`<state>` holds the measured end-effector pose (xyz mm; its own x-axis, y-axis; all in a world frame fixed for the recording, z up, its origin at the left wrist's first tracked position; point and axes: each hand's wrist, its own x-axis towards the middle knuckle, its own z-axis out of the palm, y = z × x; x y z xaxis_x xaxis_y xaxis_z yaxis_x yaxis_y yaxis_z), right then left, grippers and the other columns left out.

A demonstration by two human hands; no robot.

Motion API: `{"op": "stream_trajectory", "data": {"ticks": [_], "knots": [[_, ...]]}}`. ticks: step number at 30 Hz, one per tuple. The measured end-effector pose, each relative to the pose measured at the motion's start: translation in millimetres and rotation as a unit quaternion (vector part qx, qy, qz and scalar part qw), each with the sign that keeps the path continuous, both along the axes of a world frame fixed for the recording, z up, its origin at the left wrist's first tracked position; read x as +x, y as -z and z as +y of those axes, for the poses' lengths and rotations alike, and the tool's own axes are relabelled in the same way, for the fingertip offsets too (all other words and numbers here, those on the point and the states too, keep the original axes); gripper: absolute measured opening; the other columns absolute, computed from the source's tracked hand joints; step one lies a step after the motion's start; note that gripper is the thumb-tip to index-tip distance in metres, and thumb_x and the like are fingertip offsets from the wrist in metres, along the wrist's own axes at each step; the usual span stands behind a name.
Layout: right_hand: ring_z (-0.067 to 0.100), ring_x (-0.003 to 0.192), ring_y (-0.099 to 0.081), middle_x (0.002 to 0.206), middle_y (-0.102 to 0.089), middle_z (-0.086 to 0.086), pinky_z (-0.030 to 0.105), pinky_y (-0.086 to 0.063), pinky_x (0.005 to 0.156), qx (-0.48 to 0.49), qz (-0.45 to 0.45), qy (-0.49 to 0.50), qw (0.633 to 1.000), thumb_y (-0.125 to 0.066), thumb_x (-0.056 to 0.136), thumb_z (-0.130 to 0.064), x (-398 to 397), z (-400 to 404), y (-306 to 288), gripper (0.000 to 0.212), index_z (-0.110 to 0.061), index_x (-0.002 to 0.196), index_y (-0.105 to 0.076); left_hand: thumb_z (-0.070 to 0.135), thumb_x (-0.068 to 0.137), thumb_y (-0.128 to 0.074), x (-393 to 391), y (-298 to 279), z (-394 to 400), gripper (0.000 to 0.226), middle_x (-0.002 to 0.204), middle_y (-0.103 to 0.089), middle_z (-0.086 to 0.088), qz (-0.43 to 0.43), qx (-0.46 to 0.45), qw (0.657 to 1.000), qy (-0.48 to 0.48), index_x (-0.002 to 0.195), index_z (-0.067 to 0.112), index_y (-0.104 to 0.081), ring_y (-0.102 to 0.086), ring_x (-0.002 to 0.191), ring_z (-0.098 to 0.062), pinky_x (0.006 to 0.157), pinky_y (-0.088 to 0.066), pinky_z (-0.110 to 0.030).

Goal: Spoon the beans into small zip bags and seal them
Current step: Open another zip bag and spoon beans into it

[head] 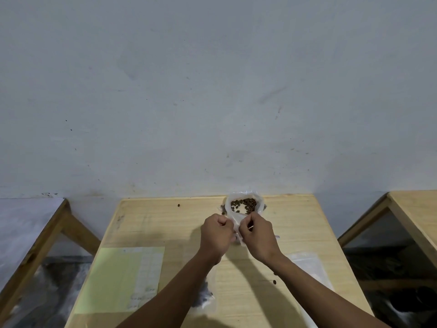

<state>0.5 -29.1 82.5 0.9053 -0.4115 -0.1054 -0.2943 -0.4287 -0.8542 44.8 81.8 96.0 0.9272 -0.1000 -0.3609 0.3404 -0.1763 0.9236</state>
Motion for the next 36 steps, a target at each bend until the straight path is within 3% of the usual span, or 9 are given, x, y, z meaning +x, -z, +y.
{"op": "stream_trajectory", "data": {"ticks": [5,7,10,12,16,22,27,30,36], "knots": [[0.022,0.071,-0.061,0.078,-0.063,0.004,0.037,-0.05,0.064,-0.056,-0.012,0.031,0.998,-0.049,0.094,-0.015,8.2,-18.8,-3.9,0.013,-0.008,0.085,-0.054,0.013,0.085,-0.06,-0.6,11.3,9.2,0.015,0.075,-0.066,-0.007,-0.065,0.086,0.994,0.033,0.071,0.009,-0.056,-0.07,0.078,-0.027,0.072,-0.06,-0.043],[0.024,0.072,-0.064,0.078,-0.064,0.003,0.044,-0.054,0.069,-0.052,-0.011,-0.005,0.999,-0.05,0.094,-0.017,8.0,-22.5,-5.7,0.012,-0.01,0.084,-0.054,0.013,0.085,-0.062,-2.6,12.7,15.8,0.01,0.091,-0.063,0.003,-0.108,0.129,0.983,0.074,0.092,0.009,-0.058,-0.063,0.083,-0.017,0.074,-0.052,-0.019],[0.024,0.074,-0.063,0.078,-0.064,0.003,0.048,-0.054,0.071,-0.036,-0.023,-0.038,0.998,-0.051,0.094,-0.017,3.5,-18.8,-4.8,0.012,-0.015,0.082,-0.052,0.008,0.085,-0.06,2.7,13.1,25.3,0.062,0.137,-0.042,0.008,-0.213,0.142,0.957,0.14,0.141,0.009,-0.034,-0.047,0.104,0.004,0.088,-0.027,0.006],[0.024,0.073,-0.062,0.077,-0.063,0.002,0.048,-0.054,0.069,-0.033,-0.037,-0.033,0.998,-0.05,0.095,-0.017,1.8,-17.5,-3.9,0.012,-0.015,0.083,-0.051,0.017,0.084,-0.054,4.6,11.1,29.3,0.065,0.141,-0.046,0.007,-0.236,0.163,0.938,0.196,0.146,0.015,-0.034,-0.047,0.121,0.002,0.101,-0.032,-0.007],[0.022,0.071,-0.059,0.082,-0.062,0.0,0.045,-0.051,0.069,-0.086,-0.051,-0.002,0.995,-0.041,0.099,-0.018,2.2,-14.3,-9.8,0.012,-0.015,0.09,-0.049,0.028,0.082,-0.055,-0.6,5.3,28.3,0.047,0.085,-0.066,0.005,-0.195,0.199,0.933,0.227,0.129,0.024,-0.055,-0.05,0.05,-0.005,0.061,-0.045,-0.024],[0.027,0.068,-0.062,0.082,-0.062,0.003,0.051,-0.055,0.064,-0.026,-0.06,0.03,0.997,-0.04,0.099,-0.019,2.7,-15.0,-15.8,0.017,-0.025,0.083,-0.046,0.036,0.084,-0.051,1.1,3.4,29.2,0.053,0.117,-0.068,0.002,-0.195,0.163,0.936,0.242,0.136,0.022,-0.052,-0.06,0.07,-0.011,0.081,-0.052,-0.029],[0.03,0.078,-0.065,0.082,-0.064,0.002,0.055,-0.058,0.064,0.104,-0.041,0.074,0.991,-0.046,0.094,-0.021,8.5,-21.6,-13.7,0.018,-0.023,0.077,-0.052,0.064,0.078,-0.062,-3.4,20.9,34.3,0.08,0.145,-0.042,0.016,-0.295,0.173,0.906,0.249,0.146,0.029,-0.036,-0.035,0.135,-0.003,0.109,-0.03,-0.025],[0.036,0.082,-0.061,0.087,-0.061,0.009,0.061,-0.058,0.061,0.226,-0.011,0.112,0.968,-0.047,0.094,-0.013,10.6,-20.4,-15.1,0.018,-0.012,0.077,-0.053,0.07,0.063,-0.071,-6.9,33.3,33.1,0.105,0.149,-0.038,0.014,-0.339,0.253,0.874,0.239,0.149,0.024,-0.029,-0.035,0.135,-0.009,0.108,-0.033,-0.029],[0.047,0.083,-0.066,0.096,-0.061,0.016,0.065,-0.056,0.068,0.289,0.044,0.111,0.95,-0.049,0.095,-0.005,10.4,-29.7,-11.7,0.016,-0.006,0.079,-0.051,0.059,0.073,-0.063,-9.2,45.3,34.1,0.078,0.129,-0.055,0.002,-0.351,0.278,0.87,0.206,0.139,0.02,-0.045,-0.056,0.112,-0.019,0.089,-0.049,-0.032]]}}
